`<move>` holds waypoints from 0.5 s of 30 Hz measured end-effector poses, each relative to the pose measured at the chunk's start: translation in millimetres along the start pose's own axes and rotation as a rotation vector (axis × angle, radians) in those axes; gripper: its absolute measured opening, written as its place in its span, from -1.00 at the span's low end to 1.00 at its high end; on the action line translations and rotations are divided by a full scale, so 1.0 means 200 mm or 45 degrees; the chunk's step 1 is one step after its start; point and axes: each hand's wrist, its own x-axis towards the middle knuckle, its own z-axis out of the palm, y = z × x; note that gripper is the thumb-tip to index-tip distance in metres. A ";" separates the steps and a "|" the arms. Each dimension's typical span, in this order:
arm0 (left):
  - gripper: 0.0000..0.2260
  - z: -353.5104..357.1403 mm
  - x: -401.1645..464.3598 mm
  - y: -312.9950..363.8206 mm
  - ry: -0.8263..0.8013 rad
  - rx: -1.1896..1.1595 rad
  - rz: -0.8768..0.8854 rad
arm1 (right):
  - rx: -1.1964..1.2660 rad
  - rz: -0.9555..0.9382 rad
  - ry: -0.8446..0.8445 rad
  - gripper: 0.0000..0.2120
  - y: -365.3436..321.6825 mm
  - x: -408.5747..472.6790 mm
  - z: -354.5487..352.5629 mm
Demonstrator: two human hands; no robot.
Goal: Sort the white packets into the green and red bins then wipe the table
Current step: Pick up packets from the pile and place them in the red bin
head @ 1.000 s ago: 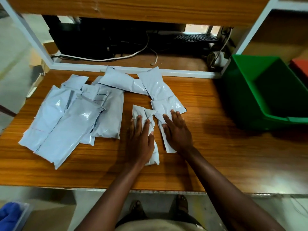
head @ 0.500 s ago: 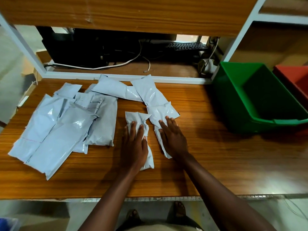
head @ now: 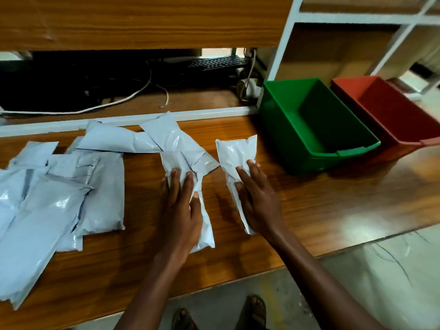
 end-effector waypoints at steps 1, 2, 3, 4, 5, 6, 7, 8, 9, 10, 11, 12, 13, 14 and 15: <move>-0.52 0.01 0.01 0.06 0.003 -0.016 0.018 | 0.009 0.001 0.021 -0.54 0.01 0.00 -0.06; -0.51 0.01 0.02 0.12 0.012 -0.025 0.036 | 0.012 0.004 0.044 -0.54 0.03 -0.01 -0.12; -0.51 0.03 0.03 0.19 0.027 -0.033 0.058 | 0.012 0.006 0.074 -0.54 0.05 -0.01 -0.19; -0.52 0.04 0.04 0.25 0.044 -0.041 0.080 | 0.016 0.007 0.106 -0.53 0.07 -0.01 -0.26; -0.52 0.05 0.05 0.31 0.059 -0.044 0.099 | 0.023 0.004 0.133 -0.53 0.09 -0.01 -0.32; -0.53 0.07 0.06 0.38 0.074 -0.039 0.120 | 0.031 -0.003 0.159 -0.53 0.13 -0.01 -0.39; -0.53 0.10 0.08 0.45 0.082 -0.036 0.134 | 0.037 -0.009 0.181 -0.53 0.17 -0.01 -0.46; -0.53 0.13 0.09 0.53 0.089 -0.039 0.139 | 0.038 -0.013 0.207 -0.54 0.22 -0.02 -0.53; -0.53 0.16 0.11 0.61 0.097 -0.043 0.143 | 0.036 -0.015 0.232 -0.54 0.29 -0.02 -0.60; -0.53 0.19 0.11 0.68 0.110 -0.038 0.144 | 0.031 -0.013 0.248 -0.54 0.34 -0.02 -0.66; -0.53 0.23 0.12 0.76 0.127 -0.022 0.153 | 0.030 -0.010 0.264 -0.55 0.41 -0.02 -0.73; -0.53 0.27 0.13 0.84 0.141 -0.011 0.169 | 0.034 -0.010 0.282 -0.55 0.49 -0.03 -0.80; -0.53 0.32 0.13 0.92 0.154 -0.011 0.185 | 0.035 -0.015 0.306 -0.56 0.57 -0.04 -0.87; -0.53 0.37 0.14 1.01 0.168 -0.017 0.195 | 0.027 -0.018 0.327 -0.56 0.65 -0.04 -0.94; -0.53 0.40 0.15 1.08 0.178 -0.027 0.196 | 0.017 -0.015 0.338 -0.56 0.72 -0.03 -0.99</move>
